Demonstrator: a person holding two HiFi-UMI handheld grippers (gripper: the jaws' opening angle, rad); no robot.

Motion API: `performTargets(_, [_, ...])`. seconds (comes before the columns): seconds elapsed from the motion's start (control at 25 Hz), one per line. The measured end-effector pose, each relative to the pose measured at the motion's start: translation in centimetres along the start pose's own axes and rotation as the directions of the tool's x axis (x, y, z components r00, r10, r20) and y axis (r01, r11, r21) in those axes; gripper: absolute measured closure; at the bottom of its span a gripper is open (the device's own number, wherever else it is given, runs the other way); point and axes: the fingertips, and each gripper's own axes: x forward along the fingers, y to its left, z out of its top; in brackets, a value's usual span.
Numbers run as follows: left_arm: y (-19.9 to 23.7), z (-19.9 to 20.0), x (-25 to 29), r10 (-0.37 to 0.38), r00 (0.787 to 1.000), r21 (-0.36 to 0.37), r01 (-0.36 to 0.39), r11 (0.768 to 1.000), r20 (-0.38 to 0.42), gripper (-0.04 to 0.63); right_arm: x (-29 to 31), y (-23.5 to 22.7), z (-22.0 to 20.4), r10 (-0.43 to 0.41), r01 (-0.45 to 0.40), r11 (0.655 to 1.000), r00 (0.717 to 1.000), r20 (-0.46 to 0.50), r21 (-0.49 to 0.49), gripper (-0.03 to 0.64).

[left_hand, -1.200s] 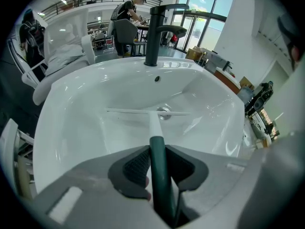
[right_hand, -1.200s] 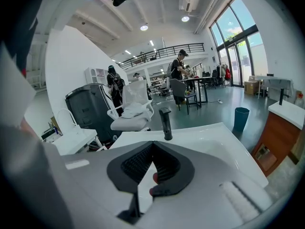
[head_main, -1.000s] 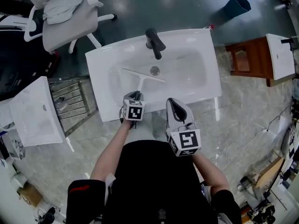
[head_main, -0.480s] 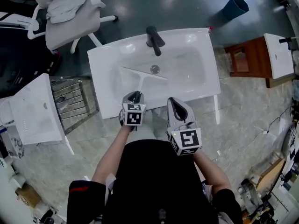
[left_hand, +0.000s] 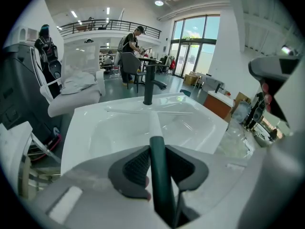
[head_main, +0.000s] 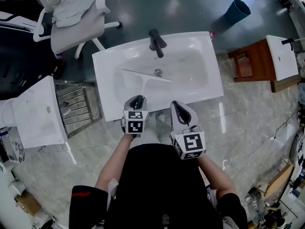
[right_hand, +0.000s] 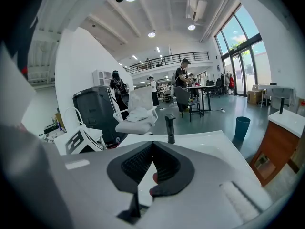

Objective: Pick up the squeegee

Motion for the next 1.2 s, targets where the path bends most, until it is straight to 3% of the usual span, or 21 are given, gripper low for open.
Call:
performTargets(0.6, [-1.7,4.5,-6.3,0.012,0.981,0.023,-0.017,1.000,0.196,0.488,-3.0,1.2,0.9,0.006,-0.003,0.999,0.997,0.073,-0.034,0.614])
performTargets(1.2, [-5.2,10.7,-11.6,-0.036,0.928,0.097,-0.001,0.995,0.371,0.488,-6.3,0.5,4.4,-0.042,0.054,0.997,0.980,0.193,-0.054,0.614])
